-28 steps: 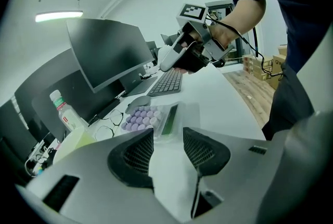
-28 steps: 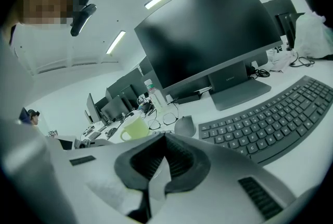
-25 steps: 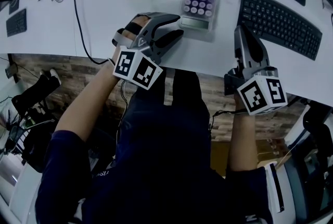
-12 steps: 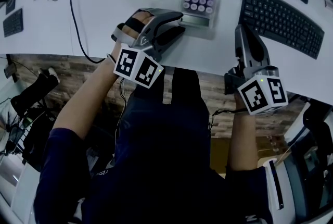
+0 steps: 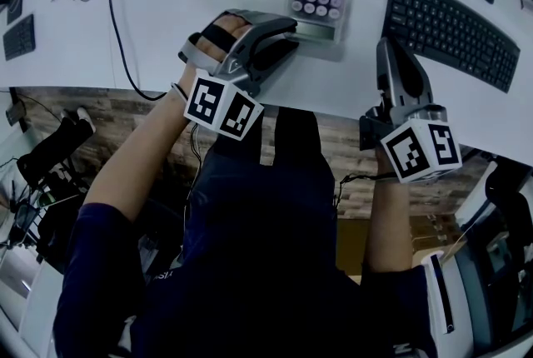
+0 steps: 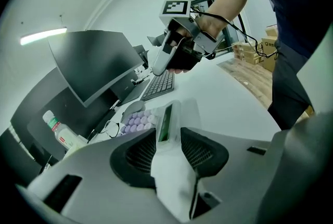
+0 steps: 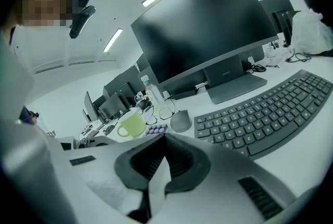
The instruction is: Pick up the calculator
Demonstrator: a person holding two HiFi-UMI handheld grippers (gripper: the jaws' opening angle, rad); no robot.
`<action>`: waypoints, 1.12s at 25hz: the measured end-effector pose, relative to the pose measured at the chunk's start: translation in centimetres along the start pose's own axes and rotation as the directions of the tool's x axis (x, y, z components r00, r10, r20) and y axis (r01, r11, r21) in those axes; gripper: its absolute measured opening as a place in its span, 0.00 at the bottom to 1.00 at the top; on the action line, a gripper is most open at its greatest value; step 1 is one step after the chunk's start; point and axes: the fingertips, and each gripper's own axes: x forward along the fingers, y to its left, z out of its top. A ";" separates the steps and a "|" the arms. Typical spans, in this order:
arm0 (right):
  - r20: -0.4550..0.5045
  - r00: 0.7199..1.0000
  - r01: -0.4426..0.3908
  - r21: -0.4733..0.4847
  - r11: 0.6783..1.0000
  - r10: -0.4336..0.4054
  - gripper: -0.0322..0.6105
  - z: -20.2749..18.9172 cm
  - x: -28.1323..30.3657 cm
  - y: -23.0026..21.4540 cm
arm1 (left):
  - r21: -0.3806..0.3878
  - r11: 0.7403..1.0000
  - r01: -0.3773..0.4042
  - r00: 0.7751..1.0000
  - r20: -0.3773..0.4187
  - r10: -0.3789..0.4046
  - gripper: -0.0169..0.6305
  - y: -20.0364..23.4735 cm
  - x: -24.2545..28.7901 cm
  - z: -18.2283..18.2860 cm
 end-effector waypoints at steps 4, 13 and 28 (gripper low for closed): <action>-0.002 1.000 -0.001 0.001 1.000 0.001 0.05 -0.1 0.0 0.1 | 0.026 1.000 -0.004 1.000 0.000 0.004 0.27 -0.1 0.1 0.0; -0.007 1.000 -0.002 0.005 1.000 0.002 0.05 -0.6 -0.1 0.1 | 0.071 0.997 -0.017 1.000 0.001 0.017 0.24 -0.5 0.2 0.1; 0.012 1.000 0.004 0.007 1.000 -0.004 0.05 0.2 -0.9 0.1 | 0.184 0.982 -0.050 0.998 0.045 0.043 0.18 0.1 -0.3 2.1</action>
